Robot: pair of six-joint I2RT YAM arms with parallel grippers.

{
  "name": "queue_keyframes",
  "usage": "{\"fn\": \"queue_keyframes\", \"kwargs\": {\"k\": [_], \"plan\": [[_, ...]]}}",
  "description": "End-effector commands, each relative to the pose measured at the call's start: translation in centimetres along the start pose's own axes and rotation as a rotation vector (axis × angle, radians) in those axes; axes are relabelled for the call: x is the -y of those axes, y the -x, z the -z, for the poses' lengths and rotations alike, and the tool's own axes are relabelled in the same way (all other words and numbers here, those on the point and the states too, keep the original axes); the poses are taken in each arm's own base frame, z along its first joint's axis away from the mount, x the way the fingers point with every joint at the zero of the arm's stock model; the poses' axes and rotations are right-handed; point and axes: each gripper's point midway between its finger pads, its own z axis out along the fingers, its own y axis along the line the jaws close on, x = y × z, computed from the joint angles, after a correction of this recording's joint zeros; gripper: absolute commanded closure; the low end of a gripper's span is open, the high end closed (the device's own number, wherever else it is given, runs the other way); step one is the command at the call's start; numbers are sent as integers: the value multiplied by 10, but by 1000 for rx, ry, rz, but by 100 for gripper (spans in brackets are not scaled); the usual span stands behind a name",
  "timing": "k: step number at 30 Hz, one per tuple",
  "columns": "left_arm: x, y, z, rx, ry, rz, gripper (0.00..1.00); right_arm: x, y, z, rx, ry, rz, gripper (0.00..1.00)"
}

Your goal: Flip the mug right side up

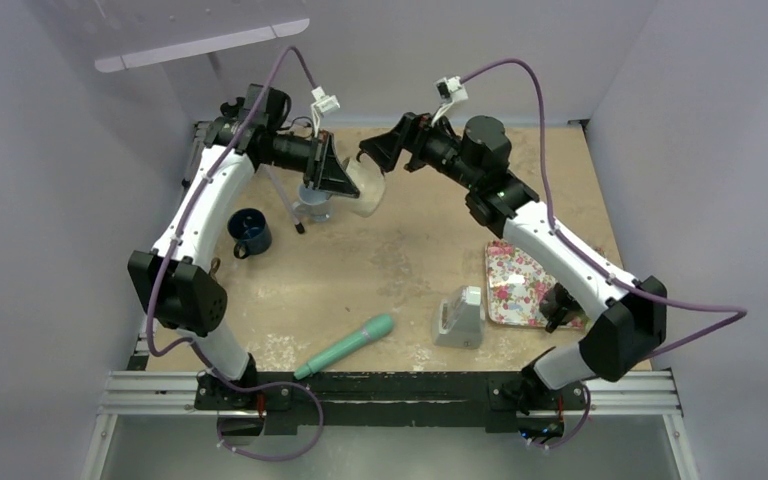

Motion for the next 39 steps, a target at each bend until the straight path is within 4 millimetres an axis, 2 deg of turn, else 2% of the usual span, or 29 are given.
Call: {"fn": "queue_keyframes", "kwargs": {"k": [1, 3, 6, 9, 12, 16, 20, 21, 22, 23, 25, 29, 31, 34, 36, 37, 39], "plan": [[-49, -61, 40, -310, 380, -176, 100, 16, 53, 39, 128, -245, 142, 1], [-81, -84, 66, -439, 556, -219, 100, 24, 55, 56, 123, -321, 172, 1], [-105, -121, 97, -608, 694, -252, 100, 38, 57, 76, 121, -431, 203, 1], [-118, -156, 111, -719, 724, -246, 100, 51, 58, 95, 131, -531, 225, 1], [-142, -188, 126, -809, 794, -248, 100, 71, 59, 116, 140, -672, 231, 1], [-170, -204, 136, -858, 874, -278, 100, 106, 52, 148, 86, -908, 227, 1], [-177, -212, 132, -835, 870, -283, 100, 141, 39, 185, 4, -1105, 184, 1], [-181, -213, 131, -828, 875, -287, 97, 153, 35, 198, -14, -1150, 155, 1], [-183, -216, 130, -826, 876, -287, 90, 161, 32, 207, -19, -1172, 128, 1], [-186, -218, 130, -822, 882, -292, 82, 167, 28, 215, -23, -1190, 110, 1], [-190, -226, 131, -816, 893, -296, 74, 174, 24, 232, -17, -1222, 99, 1], [-182, -242, 128, -824, 851, -247, 60, 194, 14, 269, -17, -1302, 44, 1], [-173, -243, 126, -815, 829, -213, 51, 205, 9, 292, -29, -1358, 8, 1], [-153, -228, 124, -778, 814, -165, 41, 213, -2, 323, -22, -1463, -48, 1], [-135, -217, 120, -751, 786, -127, 29, 217, -13, 338, -11, -1524, -97, 1], [-126, -210, 118, -734, 772, -113, 17, 218, -22, 345, -15, -1549, -125, 1], [-110, -199, 114, -703, 744, -101, 11, 219, -40, 355, -16, -1581, -193, 1]]}}
